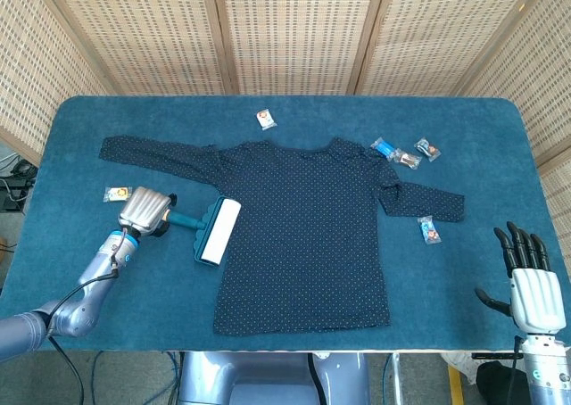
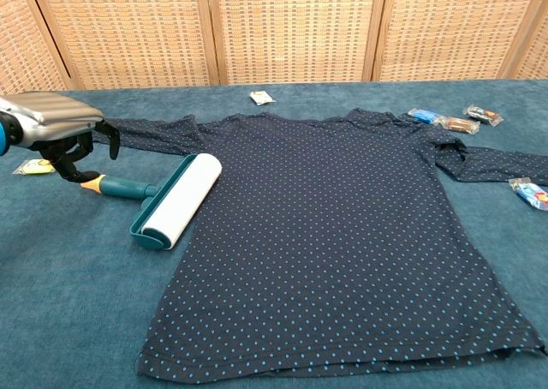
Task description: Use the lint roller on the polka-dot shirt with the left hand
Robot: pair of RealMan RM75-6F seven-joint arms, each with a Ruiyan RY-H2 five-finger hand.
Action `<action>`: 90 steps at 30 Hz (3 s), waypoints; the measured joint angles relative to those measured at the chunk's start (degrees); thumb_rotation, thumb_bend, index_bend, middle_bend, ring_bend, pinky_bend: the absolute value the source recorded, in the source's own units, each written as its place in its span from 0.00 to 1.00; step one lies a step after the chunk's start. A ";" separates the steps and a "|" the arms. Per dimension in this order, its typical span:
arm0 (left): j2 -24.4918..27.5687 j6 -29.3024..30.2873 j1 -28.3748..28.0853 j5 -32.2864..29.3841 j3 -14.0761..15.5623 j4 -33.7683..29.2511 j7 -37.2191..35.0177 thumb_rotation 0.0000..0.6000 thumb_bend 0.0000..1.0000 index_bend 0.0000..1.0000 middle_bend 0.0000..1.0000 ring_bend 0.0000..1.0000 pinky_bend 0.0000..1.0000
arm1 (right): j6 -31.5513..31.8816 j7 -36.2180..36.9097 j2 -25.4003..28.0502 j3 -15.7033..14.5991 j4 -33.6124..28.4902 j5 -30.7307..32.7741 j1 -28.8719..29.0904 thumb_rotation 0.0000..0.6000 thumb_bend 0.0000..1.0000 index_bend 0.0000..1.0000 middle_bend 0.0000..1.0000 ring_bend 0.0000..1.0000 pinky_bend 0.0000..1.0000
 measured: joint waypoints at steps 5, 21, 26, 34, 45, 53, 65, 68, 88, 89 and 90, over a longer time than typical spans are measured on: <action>-1.26 0.72 -0.78 -0.55 0.49 0.78 0.75 1.00 0.30 0.37 0.82 0.73 0.72 | 0.02 0.24 -0.02 0.07 0.18 0.14 -0.04 1.00 0.13 0.01 0.00 0.00 0.00; -5.18 -0.23 -3.08 -3.17 1.52 4.79 2.91 1.00 0.30 0.41 0.82 0.73 0.72 | 0.36 0.62 -0.01 0.23 0.32 0.19 -0.14 1.00 0.12 0.01 0.00 0.00 0.00; -6.41 -0.59 -3.91 -4.04 1.72 6.59 3.73 1.00 0.30 0.41 0.82 0.73 0.72 | 0.22 0.99 0.07 0.38 0.52 0.54 -0.15 1.00 0.12 0.01 0.00 0.00 0.00; -8.20 -1.60 -5.11 -5.09 2.38 8.60 5.08 1.00 0.30 0.45 0.82 0.73 0.72 | 0.14 1.23 0.01 0.56 0.90 0.83 -0.12 1.00 0.12 0.01 0.00 0.00 0.00; -10.31 -2.13 -5.88 -6.61 3.68 11.07 6.18 1.00 0.30 0.47 0.82 0.73 0.72 | 0.80 1.65 0.08 0.59 0.87 0.38 -0.28 1.00 0.12 0.01 0.00 0.00 0.00; -11.77 -1.67 -5.86 -7.06 4.37 11.82 6.77 1.00 0.91 0.75 0.83 0.74 0.72 | 1.52 1.91 0.12 0.50 0.79 -0.27 -0.42 1.00 0.12 0.02 0.00 0.00 0.00; -4.90 0.56 -6.39 -8.76 3.38 1.74 8.29 1.00 1.00 0.85 0.84 0.74 0.72 | 2.04 2.48 0.51 0.36 0.23 -0.96 -0.56 1.00 0.12 0.03 0.00 0.00 0.00; -2.32 0.93 -7.07 -10.69 3.17 -1.50 10.01 1.00 1.00 0.85 0.84 0.74 0.72 | 2.25 2.78 0.68 0.36 0.08 -1.12 -0.63 1.00 0.12 0.03 0.00 0.00 0.00; 5.96 9.68 -23.64 -46.64 5.55 -17.23 38.70 1.00 1.00 0.86 0.84 0.74 0.72 | 2.45 5.71 1.83 0.16 -0.69 -1.76 -0.83 1.00 0.12 0.03 0.00 0.00 0.00; 5.93 10.15 -24.50 -48.19 5.58 -17.36 39.68 1.00 1.00 0.86 0.84 0.74 0.72 | 2.41 5.90 1.87 0.14 -0.70 -1.75 -0.83 1.00 0.12 0.03 0.00 0.00 0.00; 5.87 10.55 -25.32 -49.66 5.60 -17.42 40.55 1.00 1.00 0.86 0.84 0.74 0.72 | 2.37 6.10 1.91 0.13 -0.71 -1.74 -0.84 1.00 0.12 0.03 0.00 0.00 0.00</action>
